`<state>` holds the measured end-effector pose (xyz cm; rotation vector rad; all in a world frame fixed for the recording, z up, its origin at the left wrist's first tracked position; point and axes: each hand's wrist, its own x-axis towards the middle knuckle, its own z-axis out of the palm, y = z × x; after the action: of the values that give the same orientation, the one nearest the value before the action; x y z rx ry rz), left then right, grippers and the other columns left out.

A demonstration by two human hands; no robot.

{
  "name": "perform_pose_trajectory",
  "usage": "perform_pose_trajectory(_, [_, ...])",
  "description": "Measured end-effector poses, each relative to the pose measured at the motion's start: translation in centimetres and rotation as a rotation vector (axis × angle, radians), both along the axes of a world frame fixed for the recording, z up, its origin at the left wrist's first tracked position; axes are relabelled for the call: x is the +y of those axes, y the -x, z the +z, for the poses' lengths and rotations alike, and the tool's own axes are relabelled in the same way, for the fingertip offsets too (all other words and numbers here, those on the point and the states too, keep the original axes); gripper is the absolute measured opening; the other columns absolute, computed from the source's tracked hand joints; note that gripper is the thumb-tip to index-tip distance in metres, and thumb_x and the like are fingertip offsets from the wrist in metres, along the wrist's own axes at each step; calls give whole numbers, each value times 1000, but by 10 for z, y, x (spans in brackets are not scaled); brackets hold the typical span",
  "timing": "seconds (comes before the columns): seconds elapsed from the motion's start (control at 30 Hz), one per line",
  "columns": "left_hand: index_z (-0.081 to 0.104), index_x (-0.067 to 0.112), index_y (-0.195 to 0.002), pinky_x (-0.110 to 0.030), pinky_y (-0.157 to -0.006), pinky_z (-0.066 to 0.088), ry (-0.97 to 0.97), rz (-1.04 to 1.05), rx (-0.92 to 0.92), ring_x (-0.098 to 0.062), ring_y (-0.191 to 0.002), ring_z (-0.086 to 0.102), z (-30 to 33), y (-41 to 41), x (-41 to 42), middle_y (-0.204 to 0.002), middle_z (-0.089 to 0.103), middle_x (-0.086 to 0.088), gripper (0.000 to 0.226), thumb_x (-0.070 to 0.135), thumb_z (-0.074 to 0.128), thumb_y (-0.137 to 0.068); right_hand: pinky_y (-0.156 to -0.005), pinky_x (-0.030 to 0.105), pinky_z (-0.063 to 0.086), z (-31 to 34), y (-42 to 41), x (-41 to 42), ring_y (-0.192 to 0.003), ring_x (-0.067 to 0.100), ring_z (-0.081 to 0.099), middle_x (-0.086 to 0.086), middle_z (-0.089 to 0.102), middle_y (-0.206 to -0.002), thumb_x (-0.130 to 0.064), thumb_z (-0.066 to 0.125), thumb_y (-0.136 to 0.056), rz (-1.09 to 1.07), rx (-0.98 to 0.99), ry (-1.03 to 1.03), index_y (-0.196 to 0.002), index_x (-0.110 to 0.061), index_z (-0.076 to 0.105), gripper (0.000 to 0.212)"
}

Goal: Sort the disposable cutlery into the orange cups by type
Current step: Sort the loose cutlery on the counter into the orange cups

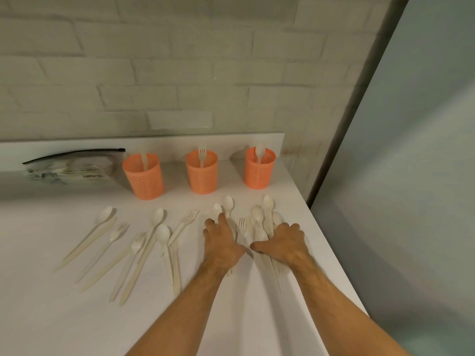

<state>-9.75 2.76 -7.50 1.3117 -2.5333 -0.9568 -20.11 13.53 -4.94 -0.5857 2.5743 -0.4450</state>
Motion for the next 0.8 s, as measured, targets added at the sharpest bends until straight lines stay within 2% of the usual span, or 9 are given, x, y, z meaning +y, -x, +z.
perform_pose_trajectory(0.13, [12, 7, -149, -35, -97, 42, 40, 31, -125, -30, -116, 42, 4, 13, 2, -128, 39, -17, 101, 31, 75, -74, -89, 39, 54, -2, 5, -8, -113, 28, 53, 9, 51, -121, -46, 78, -73, -56, 16, 24, -119, -12, 52, 63])
perform_pose_trajectory(0.23, [15, 2, -147, -34, -95, 44, 79, 52, -186, -31, -115, 47, 5, 19, -7, -129, 45, -19, 89, 19, 69, -79, -72, 32, 53, 1, 12, -7, -94, 25, 60, 5, 60, -101, -36, 79, -72, -47, 22, 19, -93, -15, 50, 42])
perform_pose_trajectory(0.3, [19, -2, -145, -35, -94, 45, 110, 62, -209, -32, -114, 52, 5, 22, -12, -127, 51, -19, 79, 15, 63, -81, -66, 30, 48, 2, 14, -7, -86, 22, 58, -1, 54, -84, -30, 79, -74, -37, 18, 27, -86, -17, 45, 38])
perform_pose_trajectory(0.4, [40, -2, -129, -36, -89, 50, 92, 66, -197, -33, -109, 58, 6, 25, -17, -120, 58, -17, 54, 13, 61, -81, -67, 29, 47, 4, 15, -12, -83, 21, 57, -3, 48, -78, -24, 78, -75, -32, -10, 49, -84, -16, 45, 35])
perform_pose_trajectory(0.47, [50, 0, -117, -35, -86, 54, 68, 55, -194, -32, -106, 61, 8, 27, -19, -115, 60, -15, 40, 11, 61, -81, -67, 29, 47, 5, 15, -16, -82, 22, 57, -1, 51, -81, -20, 76, -76, -30, -25, 48, -89, -13, 47, 33])
perform_pose_trajectory(0.53, [53, 1, -115, -33, -88, 54, 98, 13, -219, -30, -106, 61, 8, 31, -19, -117, 60, -15, 35, 9, 60, -82, -68, 29, 49, 5, 13, -20, -83, 23, 56, 1, 52, -85, -18, 74, -79, -14, -4, 31, -93, -12, 48, 30])
perform_pose_trajectory(0.63, [48, 1, -121, -30, -87, 49, 229, -50, -291, -28, -108, 57, 5, 34, -10, -122, 52, -17, 35, 7, 56, -87, -70, 28, 48, 2, 11, -25, -90, 25, 59, 6, 57, -97, -18, 73, -82, 21, 41, 6, -100, -11, 53, 28])
perform_pose_trajectory(0.7, [47, 2, -121, -31, -87, 50, 303, -90, -335, -27, -108, 59, 1, 36, -3, -122, 55, -16, 34, 7, 56, -89, -71, 28, 47, -2, 10, -27, -102, 27, 63, 8, 62, -110, -17, 73, -83, 28, 43, 1, -110, -9, 57, 32])
perform_pose_trajectory(0.8, [48, 4, -119, -34, -86, 51, 320, -87, -365, -28, -109, 61, -1, 34, -1, -121, 61, -13, 31, 8, 57, -90, -76, 31, 52, -7, 10, -27, -107, 29, 63, 9, 63, -116, -16, 69, -86, 48, 45, 6, -115, -9, 56, 32])
